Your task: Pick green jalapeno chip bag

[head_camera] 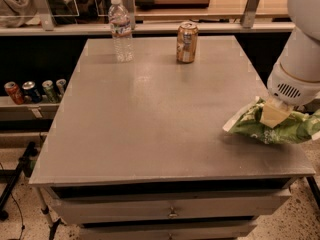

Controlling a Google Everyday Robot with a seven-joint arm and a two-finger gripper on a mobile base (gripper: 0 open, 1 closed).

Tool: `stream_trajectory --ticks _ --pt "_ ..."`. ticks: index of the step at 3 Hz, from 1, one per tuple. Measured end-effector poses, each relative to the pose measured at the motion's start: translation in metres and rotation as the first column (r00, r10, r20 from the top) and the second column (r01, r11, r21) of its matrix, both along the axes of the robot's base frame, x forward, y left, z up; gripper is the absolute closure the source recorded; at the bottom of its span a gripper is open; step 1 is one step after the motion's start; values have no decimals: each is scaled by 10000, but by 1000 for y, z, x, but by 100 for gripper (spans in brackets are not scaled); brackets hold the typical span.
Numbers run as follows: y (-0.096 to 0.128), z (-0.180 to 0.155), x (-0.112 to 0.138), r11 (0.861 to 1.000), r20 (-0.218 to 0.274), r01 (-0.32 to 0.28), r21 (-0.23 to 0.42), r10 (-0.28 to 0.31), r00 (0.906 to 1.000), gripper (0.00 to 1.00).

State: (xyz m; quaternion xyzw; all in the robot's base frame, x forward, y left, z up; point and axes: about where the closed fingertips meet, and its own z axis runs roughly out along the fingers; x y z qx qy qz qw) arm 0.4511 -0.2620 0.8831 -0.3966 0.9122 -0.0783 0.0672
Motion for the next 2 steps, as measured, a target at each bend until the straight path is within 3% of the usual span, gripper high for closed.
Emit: stream_trajectory --ticks 2 --pt "1 57 13 9989 1029 -395 -252 419 9938 100"
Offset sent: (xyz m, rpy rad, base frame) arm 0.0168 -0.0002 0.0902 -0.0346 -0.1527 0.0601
